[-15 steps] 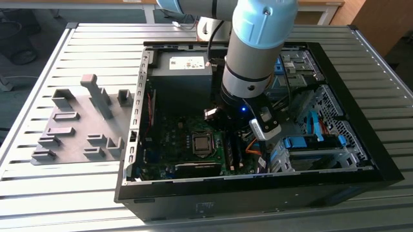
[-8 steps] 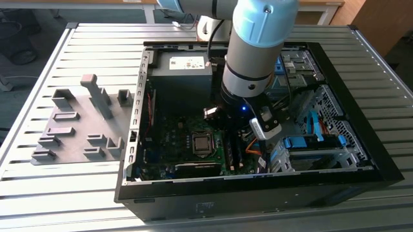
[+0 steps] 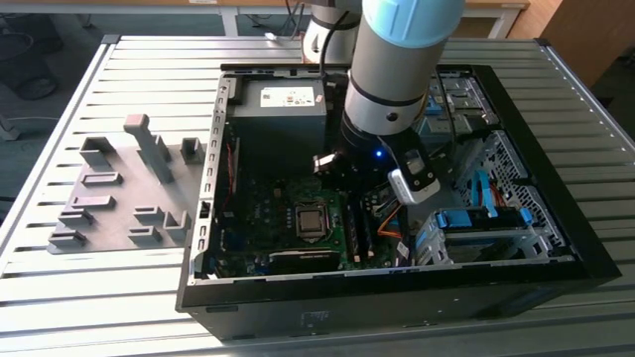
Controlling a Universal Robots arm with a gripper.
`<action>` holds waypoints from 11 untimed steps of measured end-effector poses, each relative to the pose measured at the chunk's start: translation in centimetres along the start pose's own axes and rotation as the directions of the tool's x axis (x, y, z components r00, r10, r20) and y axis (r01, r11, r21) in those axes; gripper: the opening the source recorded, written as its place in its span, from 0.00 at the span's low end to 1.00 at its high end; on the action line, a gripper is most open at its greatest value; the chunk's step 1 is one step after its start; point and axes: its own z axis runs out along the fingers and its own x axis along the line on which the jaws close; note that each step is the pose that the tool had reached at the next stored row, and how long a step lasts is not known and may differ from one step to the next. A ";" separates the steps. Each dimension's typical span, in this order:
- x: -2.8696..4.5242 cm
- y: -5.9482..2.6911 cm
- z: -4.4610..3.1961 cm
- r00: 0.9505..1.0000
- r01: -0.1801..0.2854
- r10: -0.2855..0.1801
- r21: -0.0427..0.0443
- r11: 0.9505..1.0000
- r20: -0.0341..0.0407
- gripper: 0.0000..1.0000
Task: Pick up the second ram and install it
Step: 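Press down the second ram until it locks into place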
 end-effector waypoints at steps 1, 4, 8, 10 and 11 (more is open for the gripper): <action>0.01 0.00 -0.16 1.000 0.000 0.000 0.000 1.000 -0.001 0.21; 0.00 0.01 -0.19 1.000 0.000 0.000 0.000 1.000 -0.001 0.20; 0.00 0.00 -0.19 1.000 0.000 0.000 0.000 1.000 -0.002 0.11; 0.00 0.00 -0.09 1.000 0.000 0.000 0.000 1.000 -0.001 0.11; -0.01 0.00 -0.06 1.000 0.000 0.000 0.000 1.000 -0.002 0.11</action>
